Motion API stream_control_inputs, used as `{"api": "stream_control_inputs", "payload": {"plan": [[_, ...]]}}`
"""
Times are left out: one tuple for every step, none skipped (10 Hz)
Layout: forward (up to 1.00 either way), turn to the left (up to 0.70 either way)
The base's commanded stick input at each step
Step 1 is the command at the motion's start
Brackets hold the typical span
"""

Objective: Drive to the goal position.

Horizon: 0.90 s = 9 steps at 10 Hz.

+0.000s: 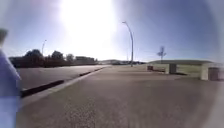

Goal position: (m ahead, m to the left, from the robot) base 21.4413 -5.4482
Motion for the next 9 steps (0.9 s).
{"api": "stream_control_inputs", "payload": {"plan": [[0.70, 0.00], [0.70, -0.07], [0.70, -0.22], [0.70, -0.35], [0.70, -0.35], [0.70, -0.35], [0.70, -0.35], [0.70, -0.35], [0.70, -0.35]]}}
